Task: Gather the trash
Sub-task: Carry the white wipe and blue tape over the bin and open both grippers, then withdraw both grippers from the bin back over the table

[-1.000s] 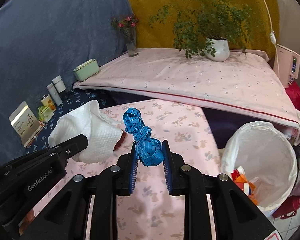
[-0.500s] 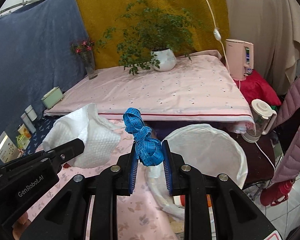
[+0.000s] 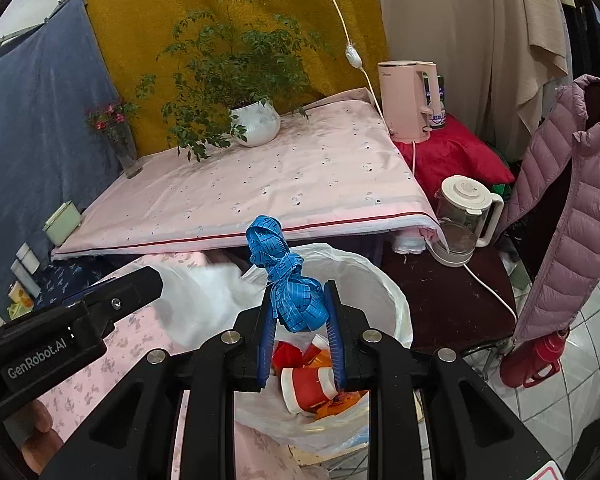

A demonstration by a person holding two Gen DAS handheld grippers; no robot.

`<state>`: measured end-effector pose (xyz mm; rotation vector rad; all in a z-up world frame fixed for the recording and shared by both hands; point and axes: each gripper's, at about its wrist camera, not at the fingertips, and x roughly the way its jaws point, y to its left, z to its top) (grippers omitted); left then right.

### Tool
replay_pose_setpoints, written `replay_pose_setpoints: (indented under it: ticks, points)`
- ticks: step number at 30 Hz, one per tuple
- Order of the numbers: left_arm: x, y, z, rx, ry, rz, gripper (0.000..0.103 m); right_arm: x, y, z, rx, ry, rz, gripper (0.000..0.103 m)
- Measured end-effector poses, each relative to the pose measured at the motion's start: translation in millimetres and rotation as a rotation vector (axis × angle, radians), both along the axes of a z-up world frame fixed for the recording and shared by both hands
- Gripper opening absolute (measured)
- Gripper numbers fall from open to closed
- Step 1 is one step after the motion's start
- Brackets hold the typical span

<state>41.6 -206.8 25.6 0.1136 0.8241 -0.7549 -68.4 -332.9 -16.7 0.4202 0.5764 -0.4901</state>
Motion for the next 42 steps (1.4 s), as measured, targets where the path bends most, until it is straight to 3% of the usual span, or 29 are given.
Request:
replay_pose_setpoints:
  ticks: [19,21,23,26,42]
  points:
    - [8.9,10.6,-9.7,0.051,-0.026,0.065,0.045,17.5,2.9,-6.3,0.009,0.013,0.033,0.023]
    - [10.3,13.0,-10.8,0.055,-0.028,0.074,0.047,20.0,3.8,-5.3,0.003,0.011,0.031,0.025]
    - [11.4,16.2,-11.6,0.057,-0.035,0.087,0.056,22.9,6.2,-3.8,-0.005,0.011,0.033,0.03]
    - [12.7,22.3,-12.4,0.06,-0.052,0.11,0.063,26.3,11.9,-0.3,-0.019,0.005,0.037,0.042]
    - [29.1,62.9,-17.1,0.052,-0.032,0.186,0.064,40.5,44.1,4.6,-0.048,0.014,0.083,0.053]
